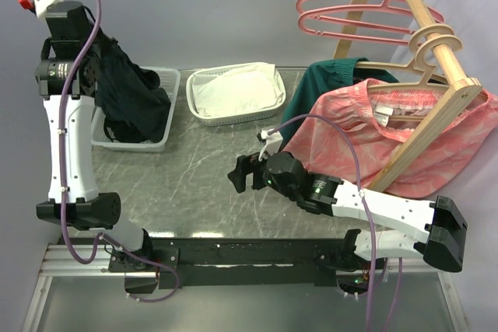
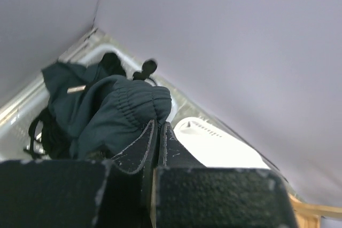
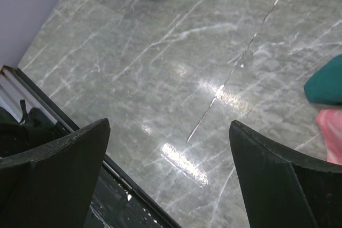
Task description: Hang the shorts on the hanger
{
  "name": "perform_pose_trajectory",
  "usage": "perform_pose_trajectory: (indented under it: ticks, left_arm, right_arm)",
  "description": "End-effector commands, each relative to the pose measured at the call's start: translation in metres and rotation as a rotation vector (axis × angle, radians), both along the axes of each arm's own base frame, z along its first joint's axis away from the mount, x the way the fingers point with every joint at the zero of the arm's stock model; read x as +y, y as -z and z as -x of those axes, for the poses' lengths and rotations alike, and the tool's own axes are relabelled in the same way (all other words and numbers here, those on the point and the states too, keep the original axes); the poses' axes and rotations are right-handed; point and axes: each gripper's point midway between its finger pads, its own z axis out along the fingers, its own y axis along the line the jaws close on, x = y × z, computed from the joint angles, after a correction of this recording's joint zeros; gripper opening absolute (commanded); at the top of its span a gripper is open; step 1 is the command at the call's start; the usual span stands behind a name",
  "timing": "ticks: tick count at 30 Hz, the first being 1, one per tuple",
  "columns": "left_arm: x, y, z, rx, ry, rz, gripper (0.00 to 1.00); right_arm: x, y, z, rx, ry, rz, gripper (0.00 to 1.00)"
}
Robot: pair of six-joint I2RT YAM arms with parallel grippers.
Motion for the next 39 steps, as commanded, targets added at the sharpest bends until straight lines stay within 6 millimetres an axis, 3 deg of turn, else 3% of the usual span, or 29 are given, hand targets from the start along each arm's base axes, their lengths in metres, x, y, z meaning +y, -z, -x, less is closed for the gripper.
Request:
perform_pose_trajectory:
  ticks: [1, 4, 8, 11, 18, 22, 23, 27, 30, 31, 34, 39]
  left_arm:
    - [-0.004, -0.066, 0.005, -0.187, 0.057, -0.068, 0.01]
    - [-0.004, -0.098, 0.01, -0.284, 0.058, -0.09, 0.01]
    - [0.001, -0.124, 0.005, -0.379, 0.03, -0.096, 0.01]
    - [-0.01, -0.137, -0.002, -0.442, 0.092, -0.083, 0.01]
    - [-0.042, -0.18, 0.018, -0.588, 0.264, -0.075, 0.01]
    - [-0.057, -0.181, 0.022, -0.592, 0.342, -0.063, 0.01]
    - [-0.059, -0.181, 0.024, -0.594, 0.356, -0.061, 0.01]
    - [-0.075, -0.189, 0.042, -0.617, 0.44, -0.068, 0.01]
    - [-0.092, -0.194, 0.056, -0.636, 0.538, -0.061, 0.01]
    - [-0.096, -0.194, 0.059, -0.637, 0.56, -0.053, 0.01]
    - [-0.112, -0.196, 0.076, -0.654, 0.641, -0.021, 0.01]
    - [-0.131, -0.193, 0.094, -0.646, 0.706, 0.002, 0.01]
  right_arm:
    - [0.002, -0.025, -0.012, -0.051, 0.02, -0.009, 1.0]
    - [0.004, -0.031, -0.015, -0.062, 0.02, -0.013, 1.0]
    - [0.009, -0.042, -0.019, -0.074, 0.015, -0.006, 1.0]
    - [0.009, -0.046, -0.021, -0.082, 0.023, -0.005, 1.0]
    - [0.009, -0.056, -0.028, -0.093, 0.033, -0.016, 1.0]
    - [0.012, -0.08, -0.036, -0.106, 0.063, -0.057, 1.0]
    - [0.016, -0.094, -0.038, -0.12, 0.062, -0.081, 1.0]
    - [0.026, -0.125, -0.051, -0.147, 0.097, -0.12, 1.0]
    - [0.04, -0.16, -0.064, -0.168, 0.124, -0.182, 1.0]
    - [0.047, -0.18, -0.072, -0.183, 0.144, -0.22, 1.0]
    - [0.061, -0.207, -0.089, -0.2, 0.199, -0.267, 1.0]
    - [0.094, -0.218, -0.113, -0.167, 0.239, -0.311, 1.0]
